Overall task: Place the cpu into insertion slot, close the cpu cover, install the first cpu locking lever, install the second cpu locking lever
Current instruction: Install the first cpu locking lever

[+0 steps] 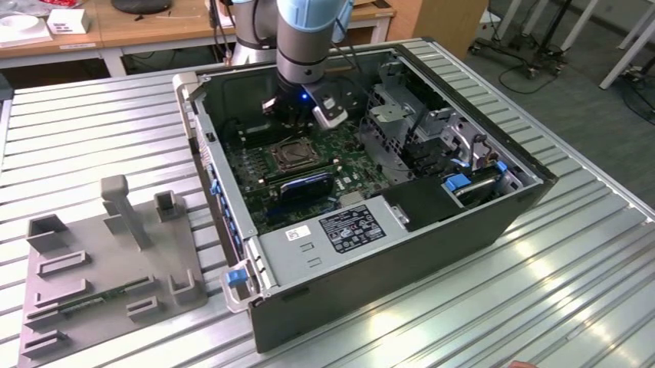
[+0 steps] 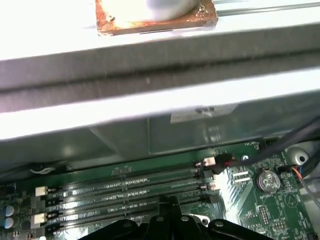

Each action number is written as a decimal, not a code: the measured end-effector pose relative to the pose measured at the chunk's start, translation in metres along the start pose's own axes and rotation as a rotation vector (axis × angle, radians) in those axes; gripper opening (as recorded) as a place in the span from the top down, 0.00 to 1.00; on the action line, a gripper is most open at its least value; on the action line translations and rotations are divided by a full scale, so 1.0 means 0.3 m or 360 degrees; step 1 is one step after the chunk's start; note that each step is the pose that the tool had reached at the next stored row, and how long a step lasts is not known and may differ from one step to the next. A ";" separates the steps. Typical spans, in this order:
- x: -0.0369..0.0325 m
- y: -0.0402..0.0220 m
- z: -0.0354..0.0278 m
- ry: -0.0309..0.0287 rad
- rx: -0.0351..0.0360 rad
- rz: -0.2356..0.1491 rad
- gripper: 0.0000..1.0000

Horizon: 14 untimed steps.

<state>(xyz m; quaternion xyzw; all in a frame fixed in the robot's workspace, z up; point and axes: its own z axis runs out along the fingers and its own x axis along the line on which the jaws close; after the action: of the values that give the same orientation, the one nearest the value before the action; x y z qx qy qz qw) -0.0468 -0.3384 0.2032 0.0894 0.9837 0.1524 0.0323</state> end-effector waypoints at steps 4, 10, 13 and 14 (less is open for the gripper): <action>0.001 0.009 0.002 0.00002 0.0000 0.0000 0.89; -0.003 0.008 0.002 -0.00007 0.0007 -0.0001 0.89; -0.011 0.008 0.004 -0.00001 0.0010 0.0000 0.89; -0.013 0.008 0.004 0.00000 0.0011 0.0000 0.89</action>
<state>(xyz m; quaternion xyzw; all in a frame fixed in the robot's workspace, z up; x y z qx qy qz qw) -0.0425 -0.3367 0.2028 0.0894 0.9843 0.1491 0.0320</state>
